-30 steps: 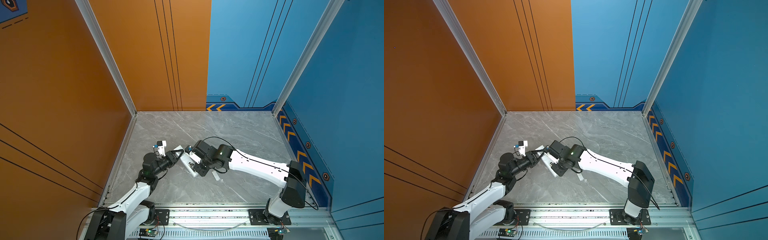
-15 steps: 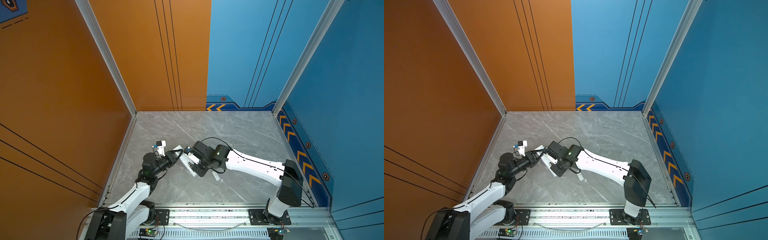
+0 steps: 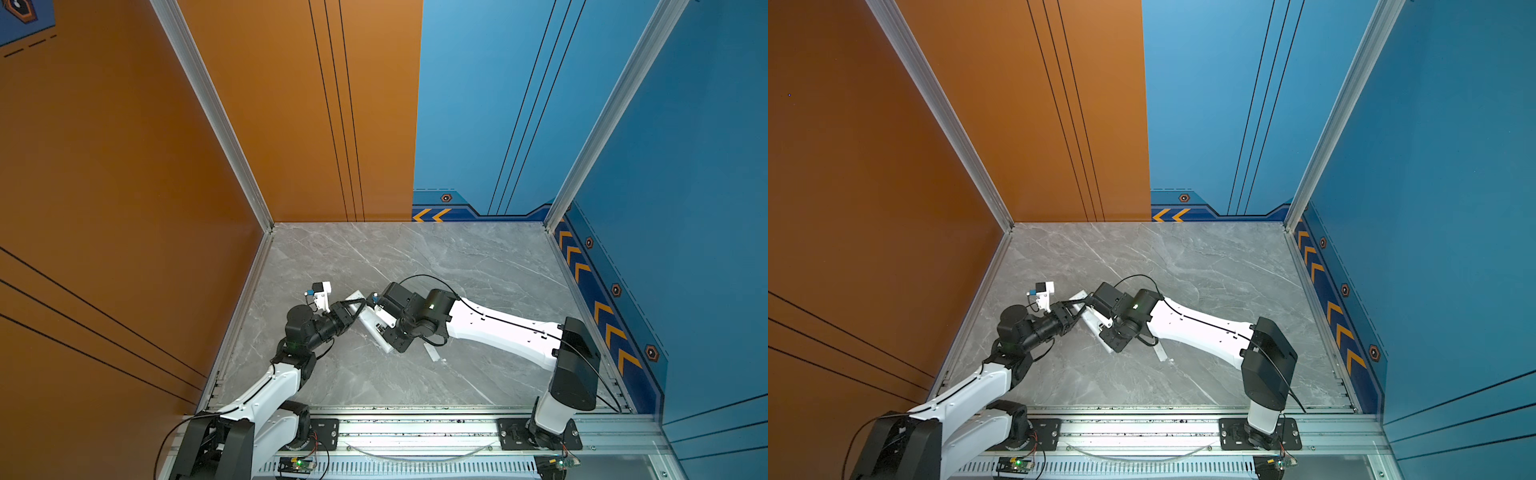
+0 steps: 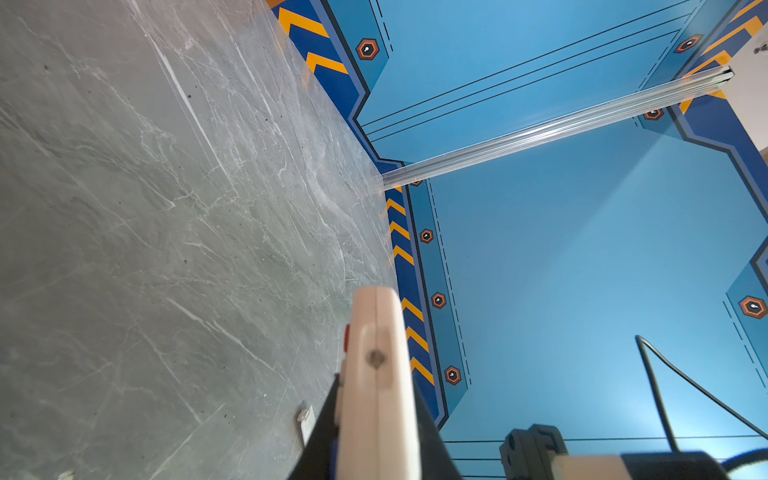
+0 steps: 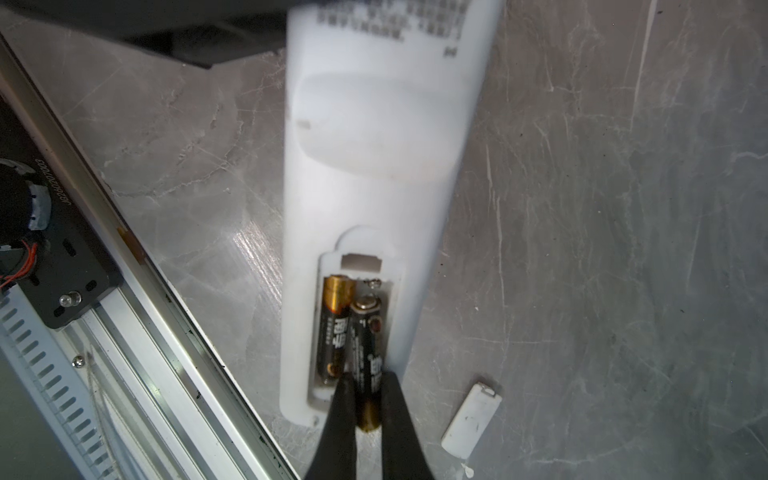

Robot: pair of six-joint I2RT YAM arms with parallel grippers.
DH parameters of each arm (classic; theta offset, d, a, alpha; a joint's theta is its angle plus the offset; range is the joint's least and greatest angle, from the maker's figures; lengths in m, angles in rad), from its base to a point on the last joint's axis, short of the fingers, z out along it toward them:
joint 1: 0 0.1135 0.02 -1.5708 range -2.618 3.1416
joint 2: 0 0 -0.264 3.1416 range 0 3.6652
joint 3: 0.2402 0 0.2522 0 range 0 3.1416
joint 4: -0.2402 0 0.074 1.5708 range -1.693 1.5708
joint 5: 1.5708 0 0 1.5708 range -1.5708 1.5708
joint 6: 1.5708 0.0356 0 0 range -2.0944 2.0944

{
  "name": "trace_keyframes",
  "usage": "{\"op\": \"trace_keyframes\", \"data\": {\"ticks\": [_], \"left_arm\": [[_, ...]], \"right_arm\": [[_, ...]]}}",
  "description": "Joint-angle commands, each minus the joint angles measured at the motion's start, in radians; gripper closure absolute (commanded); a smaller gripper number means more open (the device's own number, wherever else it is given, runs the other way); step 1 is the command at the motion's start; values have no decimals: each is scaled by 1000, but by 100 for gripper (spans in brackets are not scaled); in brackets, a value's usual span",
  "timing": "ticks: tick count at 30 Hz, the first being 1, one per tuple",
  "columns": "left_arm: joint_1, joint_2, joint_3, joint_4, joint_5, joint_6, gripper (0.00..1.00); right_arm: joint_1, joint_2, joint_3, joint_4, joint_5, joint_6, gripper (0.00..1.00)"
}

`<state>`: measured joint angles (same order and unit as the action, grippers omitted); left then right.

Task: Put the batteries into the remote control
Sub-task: 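Lower the battery into the compartment beside the first battery with the right gripper, then open the right gripper to release the battery into the compartment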

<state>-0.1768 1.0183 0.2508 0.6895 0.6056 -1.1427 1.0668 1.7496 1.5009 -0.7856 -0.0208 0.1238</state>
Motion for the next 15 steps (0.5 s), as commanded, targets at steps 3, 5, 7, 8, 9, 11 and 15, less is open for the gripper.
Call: {"op": "trace_keyframes", "data": {"ticks": [3, 5, 7, 8, 9, 11, 15], "left_arm": [[8, -14, -1, 41, 0, -3, 100], [8, -14, -1, 43, 0, -4, 100], [8, -15, -2, 47, 0, -5, 100], [7, -16, 0, 47, 0, -5, 100], [8, -17, 1, 47, 0, -5, 100], [8, -15, -2, 48, 0, -5, 100], [8, -14, -5, 51, 2, -5, 100]], "right_arm": [[-2, 26, 38, -27, 21, 21, 89], [2, 29, 39, -27, 20, 20, 87], [4, 30, 41, -27, 20, 23, 86], [5, 32, 42, -27, 18, 24, 86], [7, 33, 42, -27, 19, 25, 85], [8, 33, 44, -27, 19, 25, 83], [11, 27, 45, -27, 19, 27, 79]]}}
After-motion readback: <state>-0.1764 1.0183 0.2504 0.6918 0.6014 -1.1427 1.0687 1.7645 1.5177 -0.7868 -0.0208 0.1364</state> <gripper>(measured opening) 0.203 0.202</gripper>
